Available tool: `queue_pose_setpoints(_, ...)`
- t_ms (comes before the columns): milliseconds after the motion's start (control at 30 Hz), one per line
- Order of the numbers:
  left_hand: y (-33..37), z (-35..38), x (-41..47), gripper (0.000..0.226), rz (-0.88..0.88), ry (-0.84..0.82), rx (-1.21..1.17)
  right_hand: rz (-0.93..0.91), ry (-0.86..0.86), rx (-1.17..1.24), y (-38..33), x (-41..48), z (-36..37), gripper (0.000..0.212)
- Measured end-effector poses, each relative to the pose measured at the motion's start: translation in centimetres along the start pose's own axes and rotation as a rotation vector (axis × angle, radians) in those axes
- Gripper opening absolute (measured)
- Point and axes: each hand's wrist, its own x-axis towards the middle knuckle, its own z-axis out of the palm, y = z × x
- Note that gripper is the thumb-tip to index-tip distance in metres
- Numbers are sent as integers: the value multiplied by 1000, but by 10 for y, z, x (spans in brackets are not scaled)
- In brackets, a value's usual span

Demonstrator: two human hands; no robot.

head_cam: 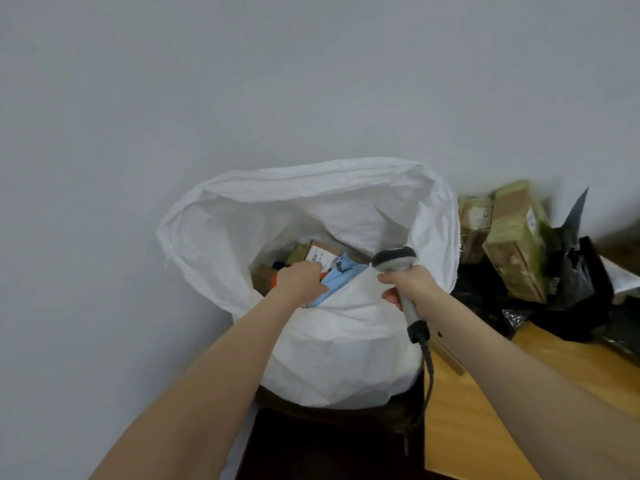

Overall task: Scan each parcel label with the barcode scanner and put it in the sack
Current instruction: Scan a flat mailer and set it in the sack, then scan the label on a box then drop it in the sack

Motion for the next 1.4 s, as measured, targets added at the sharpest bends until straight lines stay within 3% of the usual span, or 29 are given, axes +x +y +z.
queue_pose_setpoints(133, 15, -9, 2, 50, 71, 93, -34, 39, 51, 122, 4, -17, -8, 16)
queue_pose_setpoints(333, 64, -22, 8, 40, 218, 169, -33, 80, 165, 314, 14, -44, -34, 11)
queue_pose_setpoints(667, 191, -46, 7, 40, 483, 248, -39, 76, 414, 461, 25, -75, -139, 12)
queue_pose_setpoints(800, 242, -50, 14, 39, 493, 220, -147, 50, 478, 497, 32, -70, -192, 10)
queue_pose_setpoints(967, 297, -41, 45, 77, 374, 102, -611, 29, 571, 531, 38, -40, -261, 18)
queue_pose_setpoints(1133, 335, -37, 107, 115, 101, 37, -835, 7, 512, 557, 38, -3, -318, 12)
queue_pose_setpoints(1200, 349, -35, 122, 107, 10, -5, -898, 16, 476, 570, 40, 10, -337, 14)
queue_pose_setpoints(1300, 367, -30, 133, 73, -121, -31, -892, 37, 404, 574, 44, 24, -359, 17)
queue_pose_setpoints(1400, 374, -31, 135, 55, -193, 23, -877, 45, 360, 594, 45, 32, -370, 17)
